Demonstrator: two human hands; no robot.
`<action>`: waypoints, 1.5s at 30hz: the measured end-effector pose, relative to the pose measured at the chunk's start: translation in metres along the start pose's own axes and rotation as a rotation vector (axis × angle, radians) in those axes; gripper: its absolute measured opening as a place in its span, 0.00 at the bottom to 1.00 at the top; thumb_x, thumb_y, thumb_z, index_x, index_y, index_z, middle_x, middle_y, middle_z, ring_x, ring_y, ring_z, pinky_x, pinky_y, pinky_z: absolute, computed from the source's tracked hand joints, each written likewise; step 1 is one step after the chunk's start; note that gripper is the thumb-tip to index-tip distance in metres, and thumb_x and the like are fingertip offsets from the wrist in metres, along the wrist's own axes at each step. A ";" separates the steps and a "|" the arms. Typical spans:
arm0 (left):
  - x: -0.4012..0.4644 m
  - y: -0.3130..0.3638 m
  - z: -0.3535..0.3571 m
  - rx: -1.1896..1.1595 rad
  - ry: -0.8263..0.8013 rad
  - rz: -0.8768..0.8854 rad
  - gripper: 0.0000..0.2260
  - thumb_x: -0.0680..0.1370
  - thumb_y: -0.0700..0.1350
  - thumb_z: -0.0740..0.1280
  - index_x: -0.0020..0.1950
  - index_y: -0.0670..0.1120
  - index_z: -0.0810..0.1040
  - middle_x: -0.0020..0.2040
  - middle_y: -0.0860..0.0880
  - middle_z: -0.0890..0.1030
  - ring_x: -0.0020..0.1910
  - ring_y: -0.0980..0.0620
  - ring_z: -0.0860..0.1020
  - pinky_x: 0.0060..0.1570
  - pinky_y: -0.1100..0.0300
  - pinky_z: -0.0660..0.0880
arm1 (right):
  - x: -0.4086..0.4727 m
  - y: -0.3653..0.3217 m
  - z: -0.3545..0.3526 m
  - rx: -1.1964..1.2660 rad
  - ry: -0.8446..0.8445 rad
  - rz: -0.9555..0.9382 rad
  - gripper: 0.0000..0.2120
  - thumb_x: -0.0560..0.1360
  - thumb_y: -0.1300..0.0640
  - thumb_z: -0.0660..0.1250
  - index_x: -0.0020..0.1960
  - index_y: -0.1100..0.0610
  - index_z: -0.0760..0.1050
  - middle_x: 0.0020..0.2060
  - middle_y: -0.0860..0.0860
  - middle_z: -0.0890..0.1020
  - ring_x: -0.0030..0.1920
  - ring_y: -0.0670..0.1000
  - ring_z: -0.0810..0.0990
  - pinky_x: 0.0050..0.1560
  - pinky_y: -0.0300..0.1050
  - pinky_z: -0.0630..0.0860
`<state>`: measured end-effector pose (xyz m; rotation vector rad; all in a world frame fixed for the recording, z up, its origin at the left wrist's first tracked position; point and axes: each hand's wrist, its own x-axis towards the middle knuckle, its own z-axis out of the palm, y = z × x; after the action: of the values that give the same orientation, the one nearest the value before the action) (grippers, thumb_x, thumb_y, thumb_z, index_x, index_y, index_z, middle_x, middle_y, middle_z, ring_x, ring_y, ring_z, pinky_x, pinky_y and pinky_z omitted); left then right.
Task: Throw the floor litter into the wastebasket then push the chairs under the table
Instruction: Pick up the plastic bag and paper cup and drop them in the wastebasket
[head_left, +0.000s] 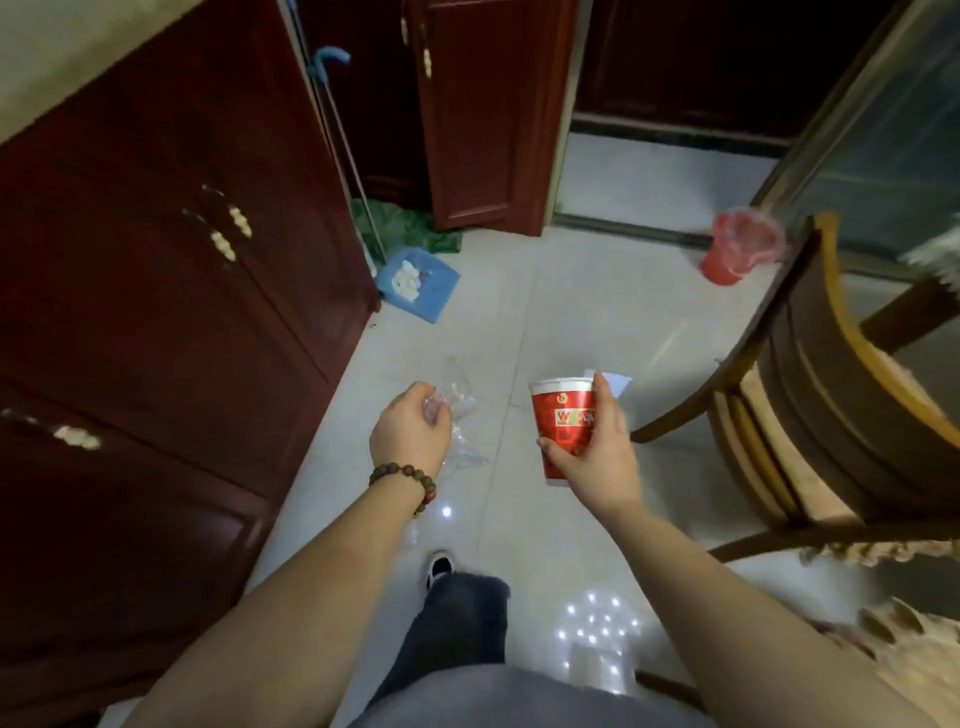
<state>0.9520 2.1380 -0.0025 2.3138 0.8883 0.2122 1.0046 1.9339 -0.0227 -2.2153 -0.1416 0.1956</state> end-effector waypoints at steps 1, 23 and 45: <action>0.026 0.007 0.000 0.014 -0.018 0.024 0.06 0.77 0.48 0.66 0.46 0.46 0.77 0.43 0.46 0.81 0.40 0.48 0.75 0.37 0.60 0.66 | 0.019 -0.007 0.004 -0.001 0.015 0.012 0.46 0.67 0.52 0.75 0.75 0.47 0.49 0.68 0.54 0.66 0.65 0.55 0.69 0.62 0.52 0.69; 0.441 0.326 0.231 0.095 -0.318 0.419 0.08 0.78 0.47 0.65 0.54 0.46 0.78 0.48 0.45 0.82 0.44 0.45 0.77 0.38 0.60 0.66 | 0.479 0.044 -0.094 0.100 0.387 0.331 0.47 0.68 0.53 0.75 0.75 0.44 0.46 0.69 0.52 0.65 0.63 0.54 0.71 0.62 0.52 0.71; 0.653 0.703 0.555 0.161 -0.697 0.741 0.06 0.77 0.50 0.65 0.45 0.47 0.75 0.34 0.46 0.77 0.35 0.43 0.77 0.35 0.52 0.78 | 0.823 0.201 -0.296 0.197 0.696 0.744 0.47 0.68 0.50 0.75 0.73 0.39 0.45 0.70 0.51 0.64 0.63 0.56 0.72 0.58 0.57 0.75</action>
<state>2.0296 1.8802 -0.0487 2.4955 -0.3160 -0.3610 1.8746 1.7230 -0.0795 -1.9216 1.0396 -0.1632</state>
